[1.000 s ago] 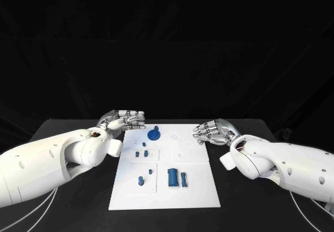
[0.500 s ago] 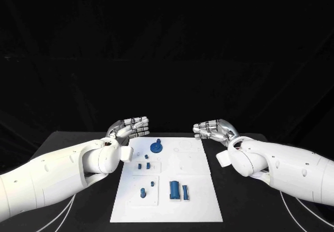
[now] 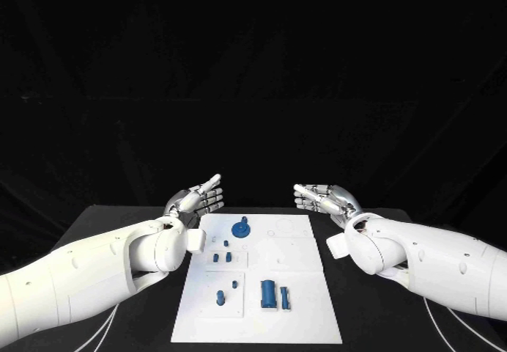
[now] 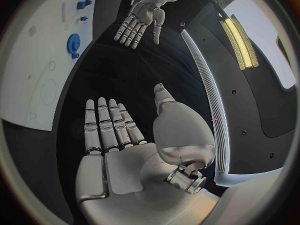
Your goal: Assemble the parts on the task board
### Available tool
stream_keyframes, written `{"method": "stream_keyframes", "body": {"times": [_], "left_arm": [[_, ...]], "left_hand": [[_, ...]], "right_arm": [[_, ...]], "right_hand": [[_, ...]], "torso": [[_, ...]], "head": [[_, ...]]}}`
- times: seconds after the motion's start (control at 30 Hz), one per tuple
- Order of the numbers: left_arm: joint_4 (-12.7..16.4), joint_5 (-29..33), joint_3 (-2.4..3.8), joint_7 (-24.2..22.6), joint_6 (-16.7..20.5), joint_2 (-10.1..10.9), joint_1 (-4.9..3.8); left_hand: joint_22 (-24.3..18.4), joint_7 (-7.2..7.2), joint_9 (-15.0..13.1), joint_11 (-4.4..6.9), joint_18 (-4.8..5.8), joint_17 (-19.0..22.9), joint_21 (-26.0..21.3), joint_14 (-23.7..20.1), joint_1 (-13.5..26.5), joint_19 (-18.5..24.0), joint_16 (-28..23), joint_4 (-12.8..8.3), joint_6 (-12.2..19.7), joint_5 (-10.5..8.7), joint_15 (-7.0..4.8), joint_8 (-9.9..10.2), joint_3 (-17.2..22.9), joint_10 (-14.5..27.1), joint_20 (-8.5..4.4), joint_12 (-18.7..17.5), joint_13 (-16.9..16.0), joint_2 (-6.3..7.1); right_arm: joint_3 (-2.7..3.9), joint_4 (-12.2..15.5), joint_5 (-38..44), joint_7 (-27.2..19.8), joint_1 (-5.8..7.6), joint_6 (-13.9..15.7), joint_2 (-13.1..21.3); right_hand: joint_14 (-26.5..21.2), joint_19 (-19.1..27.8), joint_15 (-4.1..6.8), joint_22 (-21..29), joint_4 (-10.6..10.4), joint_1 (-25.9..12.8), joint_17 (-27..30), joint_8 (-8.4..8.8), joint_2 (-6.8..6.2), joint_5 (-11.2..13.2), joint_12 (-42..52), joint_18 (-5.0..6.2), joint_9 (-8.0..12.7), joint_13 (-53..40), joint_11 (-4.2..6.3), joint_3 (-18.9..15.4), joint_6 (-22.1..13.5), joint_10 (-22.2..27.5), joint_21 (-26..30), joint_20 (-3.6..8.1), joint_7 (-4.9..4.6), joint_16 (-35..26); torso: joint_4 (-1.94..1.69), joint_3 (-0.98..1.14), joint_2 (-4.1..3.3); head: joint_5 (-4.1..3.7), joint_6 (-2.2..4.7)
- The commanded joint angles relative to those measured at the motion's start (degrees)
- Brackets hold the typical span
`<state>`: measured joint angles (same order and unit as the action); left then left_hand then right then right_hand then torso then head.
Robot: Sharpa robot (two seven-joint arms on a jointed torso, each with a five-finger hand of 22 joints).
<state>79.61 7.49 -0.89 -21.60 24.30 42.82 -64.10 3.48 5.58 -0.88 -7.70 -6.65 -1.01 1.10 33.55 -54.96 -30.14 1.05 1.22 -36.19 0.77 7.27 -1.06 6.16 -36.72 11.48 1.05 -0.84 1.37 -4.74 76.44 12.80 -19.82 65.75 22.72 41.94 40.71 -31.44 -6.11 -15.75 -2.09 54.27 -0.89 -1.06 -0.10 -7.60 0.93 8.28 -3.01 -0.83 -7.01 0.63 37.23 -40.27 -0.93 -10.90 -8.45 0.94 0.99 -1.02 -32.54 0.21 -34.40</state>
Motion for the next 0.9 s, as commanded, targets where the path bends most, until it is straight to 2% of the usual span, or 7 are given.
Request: {"method": "stream_keyframes", "body": {"times": [0.03, 0.1, 0.33, 0.37, 0.4, 0.57, 0.9], "left_arm": [[2.1, -2.4, 0.24, -2.8, 5.8, 0.3, 0.69], [3.4, -3.2, 0.34, -3.6, 7.9, 0.6, 1.18], [8.7, -6.5, 0.76, -7.1, 17.0, 1.6, 3.29], [9.3, -6.9, 0.81, -7.5, 18.1, 1.7, 3.54], [9.7, -7.1, 0.84, -7.7, 18.7, 1.7, 3.67], [10.3, -7.5, 0.89, -8.2, 19.8, 1.9, 3.94], [10.3, -7.5, 0.89, -8.2, 19.8, 1.9, 3.94]], "left_hand": [[-3.5, -5.58, 0.9, 2.46, 2.25, 1.0, -1.1, -10.7, 17.5, 9.6, -1.0, -1.2, 11.5, -0.77, -2.32, 1.1, -2.0, 11.7, -3.67, -1.0, 0.8, -1.37], [-3.5, -5.58, 0.9, 2.71, 2.27, 1.0, -1.1, -11.9, 19.4, 10.7, -1.0, -1.2, 12.8, -0.77, -2.56, 1.1, -2.1, 13.0, -4.07, -1.0, 0.8, -1.37], [-3.5, -5.58, 0.9, 7.70, 6.65, 1.0, -1.1, -17.5, 28.6, 15.7, -1.0, -1.2, 18.8, -0.77, -7.27, 1.1, -6.2, 19.1, -5.99, -1.0, 0.8, -1.37], [-3.5, -5.58, 0.9, 7.70, 6.65, 1.0, -1.1, -18.1, 29.6, 16.3, -1.0, -1.2, 19.5, -0.77, -7.27, 1.1, -6.2, 19.8, -6.19, -1.0, 0.8, -1.37], [-3.5, -5.58, 0.9, 7.70, 6.65, 1.0, -1.1, -18.9, 31.0, 17.0, -1.0, -1.2, 20.4, -0.77, -7.27, 1.1, -6.2, 20.7, -6.48, -1.0, 0.8, -1.37], [-3.5, -5.58, 0.9, 7.70, 6.65, 1.0, -1.1, -21.6, 35.4, 19.4, -1.0, -1.2, 23.3, -0.77, -7.27, 1.1, -6.2, 23.6, -7.38, -1.0, 0.8, -1.37], [-3.5, -5.58, 0.9, 7.70, 6.65, 1.0, -1.1, -25.8, 42.3, 23.1, -1.0, -1.2, 27.8, -0.77, -7.27, 1.1, -6.2, 28.3, -11.48, -1.0, 0.8, -1.37]], "right_arm": [[0.74, 2.6, -3.4, -3.1, -0.95, 5.7, 0.4], [1.28, 4.0, -4.7, -4.0, -1.57, 7.8, 0.7], [3.79, 10.9, -10.6, -8.3, -4.49, 17.7, 2.2], [4.01, 11.5, -11.1, -8.7, -4.74, 18.5, 2.3], [4.29, 12.3, -11.8, -9.2, -5.07, 19.6, 2.5], [4.74, 13.5, -12.8, -10.0, -5.58, 21.4, 2.8], [4.74, 13.5, -12.8, -10.0, -5.59, 21.4, 2.8]], "right_hand": [[-12.9, 10.0, 1.94, 5.0, 2.1, -17.2, 0.9, 1.06, 0.10, 2.4, -0.9, -2.80, 3.0, 0.8, 2.22, -0.6, -11.8, 12.8, 0.9, 3.47, 2.68, -0.9], [-14.4, 11.1, 6.11, 5.6, 2.1, -19.2, 0.9, 1.06, 0.10, 2.7, -0.9, -3.04, 3.0, 0.8, 2.48, -0.6, -13.2, 14.2, 0.9, 3.88, 2.98, -0.9], [-21.2, 16.3, 6.11, 8.2, 2.1, -28.2, 0.9, 1.06, 0.10, 7.6, -0.9, -3.69, 3.0, 0.8, 7.01, -0.6, -19.3, 20.9, 0.9, 5.68, 4.38, -0.9], [-21.9, 16.9, 6.11, 8.5, 2.1, -29.2, 0.9, 1.06, 0.10, 7.6, -0.9, -4.12, 3.0, 0.8, 7.01, -0.6, -20.0, 21.7, 0.9, 5.87, 8.45, -0.9], [-23.0, 17.7, 6.11, 8.9, 2.1, -30.6, 0.9, 1.06, 0.10, 7.6, -0.9, -8.28, 3.0, 0.8, 7.01, -0.6, -21.0, 22.7, 0.9, 6.15, 8.45, -0.9], [-26.2, 20.2, 6.11, 10.1, 2.1, -34.9, 0.9, 1.06, 0.10, 7.6, -0.9, -8.28, 3.0, 0.8, 7.01, -0.6, -24.0, 25.9, 0.9, 10.90, 8.45, -0.9], [-31.2, 24.0, 6.11, 15.7, 2.1, -41.5, 0.9, 1.06, 0.10, 7.6, -0.9, -8.28, 3.0, 0.8, 7.01, -0.6, -28.5, 30.8, 0.9, 10.90, 8.45, -0.9]], "torso": [[-0.94, 0.97, 1.30], [-0.99, 1.02, 1.36], [-0.99, 1.02, 1.36], [-0.99, 1.02, 1.36], [-0.99, 1.02, 1.36], [-0.99, 1.02, 1.36], [-0.99, 1.02, 1.36]], "head": [[-0.20, 0.02], [-0.21, 0.02], [-0.21, 0.02], [-0.21, 0.02], [-0.21, 0.02], [-0.21, 0.02], [-0.21, 0.02]]}}
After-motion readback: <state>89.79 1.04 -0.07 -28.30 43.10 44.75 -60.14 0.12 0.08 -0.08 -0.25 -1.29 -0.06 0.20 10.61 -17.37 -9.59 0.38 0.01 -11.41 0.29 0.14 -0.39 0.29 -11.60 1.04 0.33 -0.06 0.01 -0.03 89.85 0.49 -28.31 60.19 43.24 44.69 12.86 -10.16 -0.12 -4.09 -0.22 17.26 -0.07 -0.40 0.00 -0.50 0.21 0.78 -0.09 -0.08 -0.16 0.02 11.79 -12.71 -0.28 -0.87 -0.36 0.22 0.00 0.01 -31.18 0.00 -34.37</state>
